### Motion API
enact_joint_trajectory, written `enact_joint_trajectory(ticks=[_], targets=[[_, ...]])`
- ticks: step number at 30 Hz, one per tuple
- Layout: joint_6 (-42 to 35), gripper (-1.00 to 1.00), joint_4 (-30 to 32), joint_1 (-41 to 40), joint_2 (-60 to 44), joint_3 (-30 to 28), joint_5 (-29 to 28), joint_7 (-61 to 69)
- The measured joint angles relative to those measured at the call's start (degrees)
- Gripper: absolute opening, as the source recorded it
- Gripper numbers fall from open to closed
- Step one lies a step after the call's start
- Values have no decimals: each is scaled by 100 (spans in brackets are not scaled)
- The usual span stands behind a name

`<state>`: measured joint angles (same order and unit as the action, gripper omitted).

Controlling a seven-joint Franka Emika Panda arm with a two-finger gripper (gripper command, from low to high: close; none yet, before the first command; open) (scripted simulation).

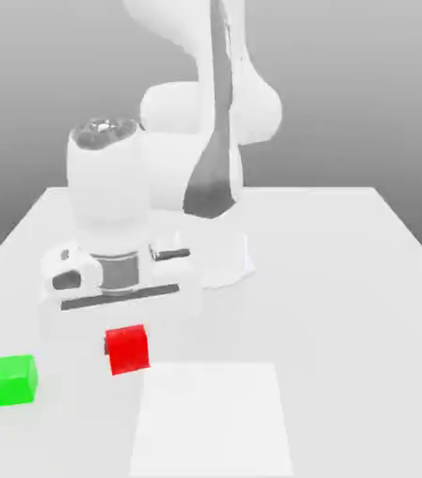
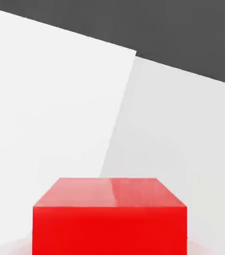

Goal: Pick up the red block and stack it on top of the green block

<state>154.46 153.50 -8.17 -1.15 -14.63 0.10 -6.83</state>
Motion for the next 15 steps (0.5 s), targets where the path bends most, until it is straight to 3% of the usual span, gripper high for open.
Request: enact_joint_trajectory(ticks=[8, 13, 14, 15], targets=[[-412, -100, -639, -1135, -238, -452, 225, 1600], [259, -100, -756, -1350, -1066, -180, 864, 2212], [403, 100, -765, -1413, -1230, -97, 988, 2304], [403, 100, -765, -1413, -1230, -97, 988, 2304]])
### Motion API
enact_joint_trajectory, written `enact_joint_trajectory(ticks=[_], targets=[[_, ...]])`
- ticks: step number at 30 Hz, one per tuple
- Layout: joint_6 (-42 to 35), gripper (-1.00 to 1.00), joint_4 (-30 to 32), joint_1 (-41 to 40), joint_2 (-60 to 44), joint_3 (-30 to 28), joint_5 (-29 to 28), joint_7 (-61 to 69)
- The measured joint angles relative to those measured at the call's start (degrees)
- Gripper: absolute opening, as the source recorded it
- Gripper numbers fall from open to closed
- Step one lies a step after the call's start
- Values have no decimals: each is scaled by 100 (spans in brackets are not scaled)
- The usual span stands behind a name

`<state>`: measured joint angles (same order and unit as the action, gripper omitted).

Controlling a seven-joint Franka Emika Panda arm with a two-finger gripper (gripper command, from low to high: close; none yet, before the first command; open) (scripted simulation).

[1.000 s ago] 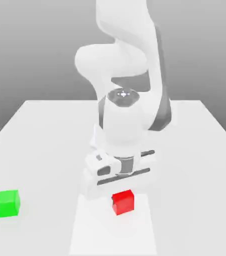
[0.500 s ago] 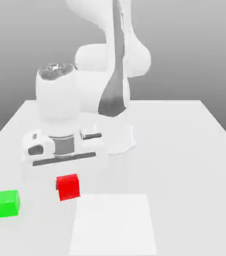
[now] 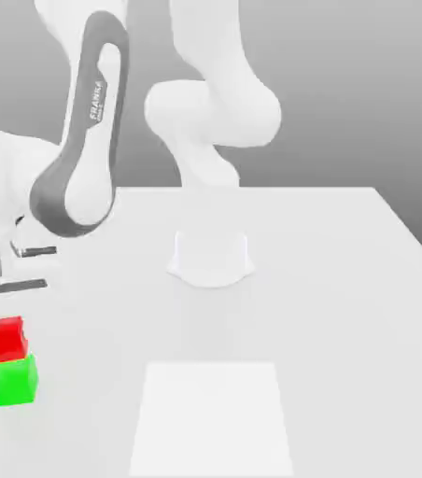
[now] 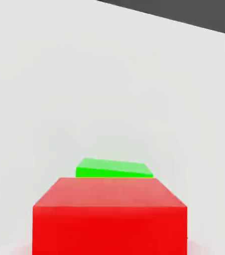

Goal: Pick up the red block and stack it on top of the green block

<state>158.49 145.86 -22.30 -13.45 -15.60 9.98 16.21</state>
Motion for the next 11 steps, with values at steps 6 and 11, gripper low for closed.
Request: enact_joint_trajectory(ticks=[6, 11], targets=[[27, 100, -3, -8, -23, 10, 15, 13], [-712, 100, 47, 100, 817, -224, -647, -465]])
